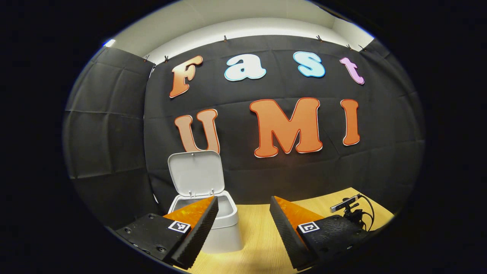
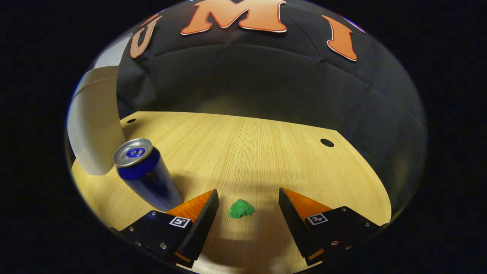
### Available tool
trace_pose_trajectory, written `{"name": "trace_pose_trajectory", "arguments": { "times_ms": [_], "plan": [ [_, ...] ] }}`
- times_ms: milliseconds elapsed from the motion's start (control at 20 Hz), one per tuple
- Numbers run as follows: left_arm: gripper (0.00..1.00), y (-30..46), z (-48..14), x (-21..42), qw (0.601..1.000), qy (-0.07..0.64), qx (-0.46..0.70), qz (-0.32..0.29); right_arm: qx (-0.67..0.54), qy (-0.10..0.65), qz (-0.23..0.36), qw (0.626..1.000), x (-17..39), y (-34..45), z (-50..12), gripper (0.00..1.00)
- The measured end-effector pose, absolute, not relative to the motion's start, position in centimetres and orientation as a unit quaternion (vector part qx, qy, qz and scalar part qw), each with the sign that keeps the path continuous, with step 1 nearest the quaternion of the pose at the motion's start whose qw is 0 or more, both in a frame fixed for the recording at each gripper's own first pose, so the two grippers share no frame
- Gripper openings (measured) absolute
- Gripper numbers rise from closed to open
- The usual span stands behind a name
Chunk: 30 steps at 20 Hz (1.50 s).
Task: Press the lid of the desktop garbage bin to open it, pick up the crumpled paper on the desktop and throw it into the bin, then pick up the pop can on the desktop and drop it into the bin, and finally close the garbage bin lid.
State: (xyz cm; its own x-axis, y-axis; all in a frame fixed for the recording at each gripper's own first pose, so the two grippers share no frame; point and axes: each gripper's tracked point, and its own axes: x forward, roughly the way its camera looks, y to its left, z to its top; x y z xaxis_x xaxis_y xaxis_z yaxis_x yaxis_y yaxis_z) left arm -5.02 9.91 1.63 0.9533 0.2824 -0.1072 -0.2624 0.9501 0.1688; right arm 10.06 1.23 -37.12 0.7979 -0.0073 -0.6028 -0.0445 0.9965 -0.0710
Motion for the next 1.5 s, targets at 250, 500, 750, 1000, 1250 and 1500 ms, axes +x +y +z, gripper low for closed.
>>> {"name": "trace_pose_trajectory", "arguments": {
  "times_ms": [250,500,750,1000,1250,1500],
  "plan": [
    [0.87,9.5,0.5,-4.5,0.986,0.081,0.077,0.128,-0.032,0.355,0.004,0.934,9.1,0.9,-39.4,0.70],
    [0.87,9.1,-0.2,-4.4,0.985,0.094,0.076,0.120,-0.031,0.362,0.012,0.932,8.5,1.5,-39.7,0.29],
    [0.87,8.5,-0.2,-4.6,0.986,0.095,0.081,0.113,-0.032,0.368,0.017,0.929,8.1,1.5,-39.8,0.19],
    [0.87,7.8,-0.5,-4.7,0.987,0.097,0.080,0.103,-0.012,0.345,0.015,0.938,8.1,1.1,-37.1,0.12],
    [0.87,7.2,-0.7,-4.6,0.989,0.094,0.069,0.090,0.004,0.309,0.010,0.951,8.2,0.2,-32.8,0.13],
    [0.87,7.3,-0.4,-4.7,0.991,0.082,0.055,0.088,0.009,0.266,0.018,0.964,8.2,0.6,-27.6,0.12]
  ]
}}
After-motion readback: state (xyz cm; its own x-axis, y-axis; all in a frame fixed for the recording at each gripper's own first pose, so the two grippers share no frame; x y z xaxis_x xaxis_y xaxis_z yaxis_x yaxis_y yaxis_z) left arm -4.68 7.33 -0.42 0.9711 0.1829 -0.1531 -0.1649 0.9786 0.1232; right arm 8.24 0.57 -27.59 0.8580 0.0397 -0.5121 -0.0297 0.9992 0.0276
